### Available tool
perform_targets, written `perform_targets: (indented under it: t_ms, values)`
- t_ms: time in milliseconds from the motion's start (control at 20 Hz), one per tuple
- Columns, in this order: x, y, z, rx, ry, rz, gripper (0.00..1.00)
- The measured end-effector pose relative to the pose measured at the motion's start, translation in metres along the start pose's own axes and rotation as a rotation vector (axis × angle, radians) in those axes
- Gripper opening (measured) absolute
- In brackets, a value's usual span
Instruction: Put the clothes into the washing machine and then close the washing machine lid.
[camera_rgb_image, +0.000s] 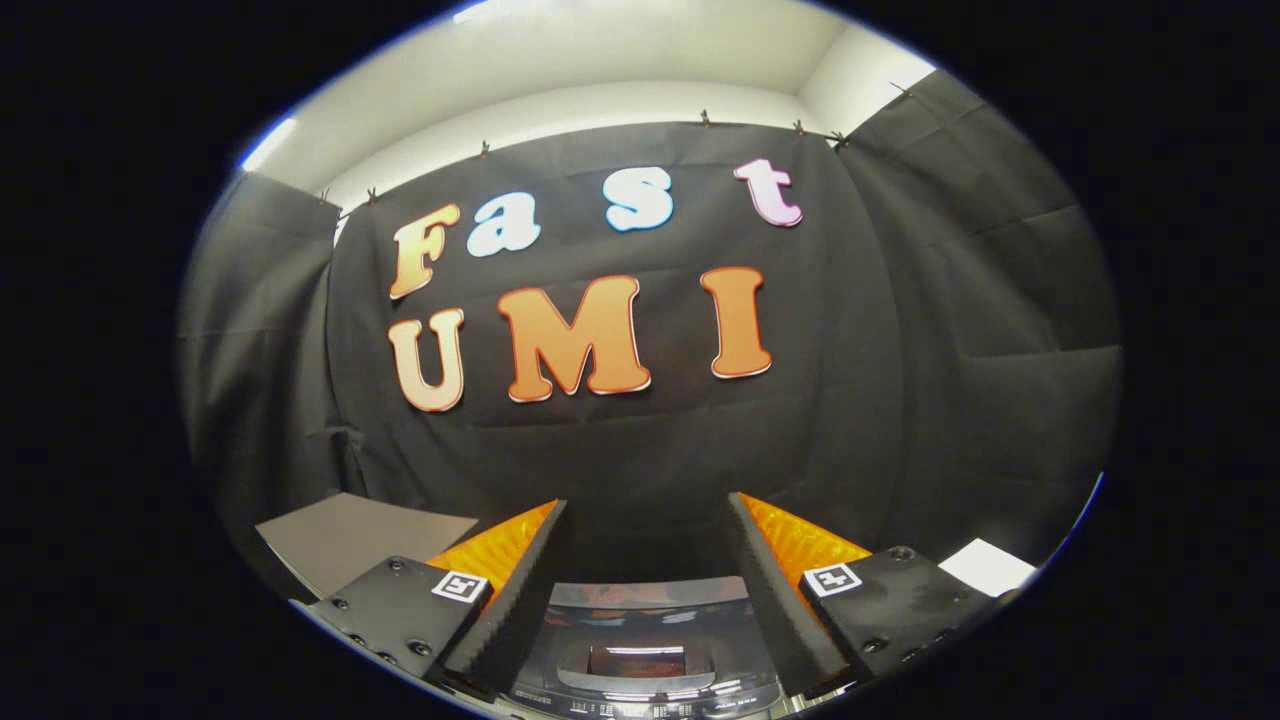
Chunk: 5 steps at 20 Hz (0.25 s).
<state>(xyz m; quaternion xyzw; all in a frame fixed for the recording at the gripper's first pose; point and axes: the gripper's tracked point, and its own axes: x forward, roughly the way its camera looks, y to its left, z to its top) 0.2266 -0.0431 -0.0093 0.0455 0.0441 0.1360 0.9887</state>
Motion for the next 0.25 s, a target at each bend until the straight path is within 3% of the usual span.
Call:
perform_targets:
  t_ms: [250]
  values:
    - [-0.034,-0.026,0.024,-0.035,-0.041,-0.048,0.99]
